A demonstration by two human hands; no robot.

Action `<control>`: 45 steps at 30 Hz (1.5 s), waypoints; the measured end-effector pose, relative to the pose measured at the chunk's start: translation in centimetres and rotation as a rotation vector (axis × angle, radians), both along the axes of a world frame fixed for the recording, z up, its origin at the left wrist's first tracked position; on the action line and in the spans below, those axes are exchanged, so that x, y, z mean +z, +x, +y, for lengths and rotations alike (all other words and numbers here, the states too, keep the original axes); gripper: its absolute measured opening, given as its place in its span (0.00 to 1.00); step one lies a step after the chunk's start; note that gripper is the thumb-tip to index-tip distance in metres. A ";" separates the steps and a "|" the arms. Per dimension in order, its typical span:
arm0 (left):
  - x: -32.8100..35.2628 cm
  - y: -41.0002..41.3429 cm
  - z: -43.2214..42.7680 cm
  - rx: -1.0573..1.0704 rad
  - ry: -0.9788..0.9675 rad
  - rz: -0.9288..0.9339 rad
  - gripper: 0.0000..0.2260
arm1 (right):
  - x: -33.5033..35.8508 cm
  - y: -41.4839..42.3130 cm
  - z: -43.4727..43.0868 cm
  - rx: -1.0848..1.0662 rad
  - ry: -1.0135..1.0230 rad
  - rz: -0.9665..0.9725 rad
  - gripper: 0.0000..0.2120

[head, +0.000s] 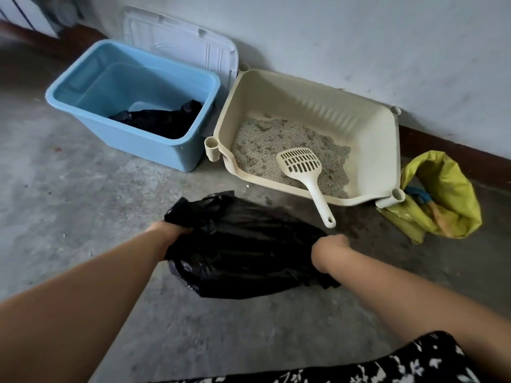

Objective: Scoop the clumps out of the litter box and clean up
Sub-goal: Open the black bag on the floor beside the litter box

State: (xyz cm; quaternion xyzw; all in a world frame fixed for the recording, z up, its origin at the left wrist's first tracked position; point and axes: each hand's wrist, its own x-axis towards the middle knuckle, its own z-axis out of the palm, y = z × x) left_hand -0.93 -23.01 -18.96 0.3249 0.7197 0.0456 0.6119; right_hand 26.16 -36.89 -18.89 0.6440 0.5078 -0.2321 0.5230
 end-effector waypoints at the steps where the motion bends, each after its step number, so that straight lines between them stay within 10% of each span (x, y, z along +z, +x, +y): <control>1: -0.4 -0.3 -0.1 -0.038 0.008 0.075 0.13 | 0.4 -0.3 0.3 -0.002 0.032 0.010 0.19; 7: 0.7 1.9 -2.6 -0.270 -0.097 0.083 0.23 | -0.2 -4.3 1.1 0.263 0.495 0.704 0.23; 10: 0.2 1.3 -2.5 -0.355 -0.107 0.036 0.17 | -1.7 -3.7 0.9 0.139 0.253 0.572 0.37; 13: -0.8 0.6 -1.8 -0.244 -0.076 0.036 0.04 | -1.7 -2.0 0.7 -0.006 0.227 0.453 0.27; 18: -1.0 1.4 -2.1 -0.053 -0.124 -0.105 0.05 | -0.8 -4.1 2.1 0.022 0.985 0.619 0.24; 20: -0.4 1.7 -2.2 -0.065 -0.172 -0.246 0.05 | -1.3 -4.7 3.0 -0.011 0.869 0.478 0.34; 23: -0.4 1.2 -1.6 -0.266 -0.187 -0.319 0.25 | -1.8 -3.8 3.7 -0.239 0.652 0.485 0.20; 27: -0.9 -0.5 0.3 -0.590 0.307 0.307 0.08 | -2.0 -1.8 3.3 -0.573 0.834 0.669 0.18; 31: -0.3 -0.7 0.6 -0.364 0.202 -0.030 0.17 | -2.1 -1.5 2.9 -0.384 0.607 0.509 0.54; 35: 0.2 1.8 -0.2 -0.573 0.129 -0.251 0.23 | -2.3 -2.1 3.7 -0.501 0.410 0.856 0.66; 41: 0.7 3.2 0.7 -0.741 0.415 -0.200 0.20 | -0.6 -3.3 4.3 -0.455 -0.030 1.029 0.35; 45: 0.2 1.0 1.9 -1.107 0.674 0.511 0.12 | -0.8 -1.4 4.3 -0.556 0.072 0.928 0.28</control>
